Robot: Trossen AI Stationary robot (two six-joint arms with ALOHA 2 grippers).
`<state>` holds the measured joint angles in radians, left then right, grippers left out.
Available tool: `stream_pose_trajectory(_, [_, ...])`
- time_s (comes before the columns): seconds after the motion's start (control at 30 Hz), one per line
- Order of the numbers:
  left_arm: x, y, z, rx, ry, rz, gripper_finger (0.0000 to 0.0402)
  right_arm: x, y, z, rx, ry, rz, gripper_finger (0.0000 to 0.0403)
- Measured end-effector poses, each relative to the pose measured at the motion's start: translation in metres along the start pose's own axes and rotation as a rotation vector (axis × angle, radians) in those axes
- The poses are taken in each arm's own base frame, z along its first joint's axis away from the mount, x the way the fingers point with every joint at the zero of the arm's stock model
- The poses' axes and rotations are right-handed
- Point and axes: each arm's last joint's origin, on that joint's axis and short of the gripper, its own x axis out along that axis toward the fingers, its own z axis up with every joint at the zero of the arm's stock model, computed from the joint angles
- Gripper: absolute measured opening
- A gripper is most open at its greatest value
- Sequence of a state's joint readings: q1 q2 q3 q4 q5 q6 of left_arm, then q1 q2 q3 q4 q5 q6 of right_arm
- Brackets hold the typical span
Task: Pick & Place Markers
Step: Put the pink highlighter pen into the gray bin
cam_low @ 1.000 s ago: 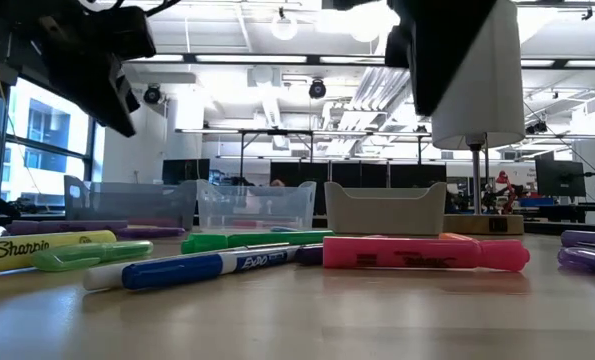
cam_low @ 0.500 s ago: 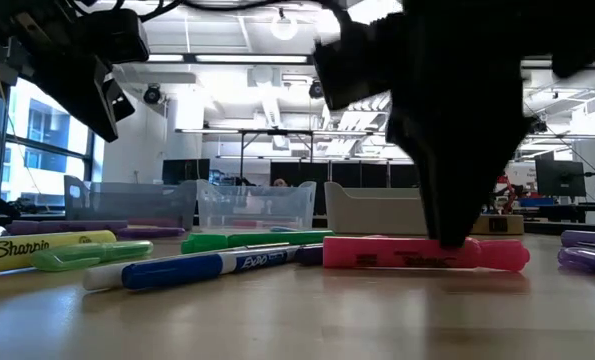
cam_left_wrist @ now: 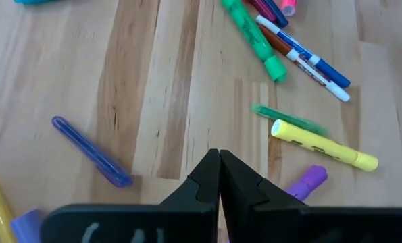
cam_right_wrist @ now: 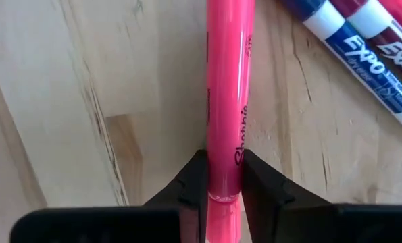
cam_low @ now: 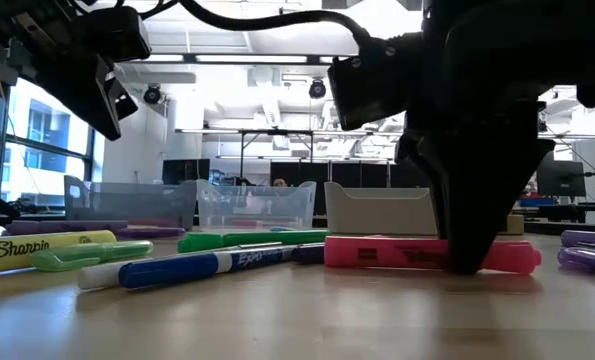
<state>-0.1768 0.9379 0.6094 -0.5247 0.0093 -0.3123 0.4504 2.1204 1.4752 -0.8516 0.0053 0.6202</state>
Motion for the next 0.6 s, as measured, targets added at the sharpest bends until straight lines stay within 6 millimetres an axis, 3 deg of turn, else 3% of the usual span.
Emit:
stream_pose_trajectory(0.13, [0.0, 0.0, 0.0, -0.006, 0.001, -0.007, 0.0, -0.024, -0.011, -0.004, -0.003, 0.017, 0.032, 0.0053])
stream_pose_trajectory(0.27, [0.0, 0.0, 0.0, -0.039, -0.004, 0.004, 0.0, -0.076, -0.032, -0.001, 0.04, -0.1, 0.031, 0.0053])
stream_pose_trajectory(0.5, [0.006, -0.001, 0.007, -0.135, -0.064, 0.022, 0.0001, -0.142, -0.101, -0.006, 0.184, -0.251, -0.134, 0.0053])
stream_pose_trajectory(0.6, [0.005, -0.003, 0.015, -0.231, -0.148, 0.006, 0.0012, -0.158, -0.137, -0.011, 0.214, -0.232, -0.243, 0.0053])
